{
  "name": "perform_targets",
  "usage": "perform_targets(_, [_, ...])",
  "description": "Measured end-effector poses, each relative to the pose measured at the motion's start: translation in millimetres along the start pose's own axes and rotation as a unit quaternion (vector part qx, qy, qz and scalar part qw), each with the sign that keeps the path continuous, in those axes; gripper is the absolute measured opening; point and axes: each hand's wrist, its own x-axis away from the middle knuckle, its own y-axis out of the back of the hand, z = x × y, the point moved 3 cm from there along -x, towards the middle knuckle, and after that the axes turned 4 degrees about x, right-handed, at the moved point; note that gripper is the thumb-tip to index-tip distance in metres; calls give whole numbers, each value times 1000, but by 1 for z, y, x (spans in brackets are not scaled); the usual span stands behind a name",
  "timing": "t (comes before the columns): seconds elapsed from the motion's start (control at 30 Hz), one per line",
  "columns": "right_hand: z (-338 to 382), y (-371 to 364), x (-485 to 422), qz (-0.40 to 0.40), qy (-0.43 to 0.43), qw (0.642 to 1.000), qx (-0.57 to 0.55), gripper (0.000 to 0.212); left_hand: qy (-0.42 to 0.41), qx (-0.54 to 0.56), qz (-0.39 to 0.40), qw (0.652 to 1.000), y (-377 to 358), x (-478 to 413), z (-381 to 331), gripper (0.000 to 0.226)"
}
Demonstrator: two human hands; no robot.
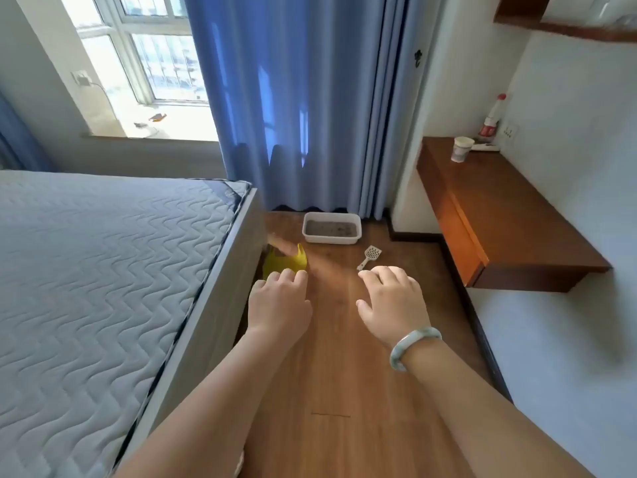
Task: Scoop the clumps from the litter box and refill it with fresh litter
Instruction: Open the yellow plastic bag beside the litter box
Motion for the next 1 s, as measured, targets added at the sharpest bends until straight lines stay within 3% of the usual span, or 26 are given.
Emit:
perform_targets(0.1, [-21, -21, -33, -42, -16, 999, -26, 42, 9, 10, -4, 1000, -15, -40, -1, 42])
perform_targets(0.43, [-43, -78, -149, 23, 23, 999, -15, 41, 28, 26, 15, 999, -56, -156, 15, 39])
perform_targets(1.0, [-48, -163, -394, 14, 6, 1000, 27, 42, -15, 37, 52, 998, -97, -419, 84, 34])
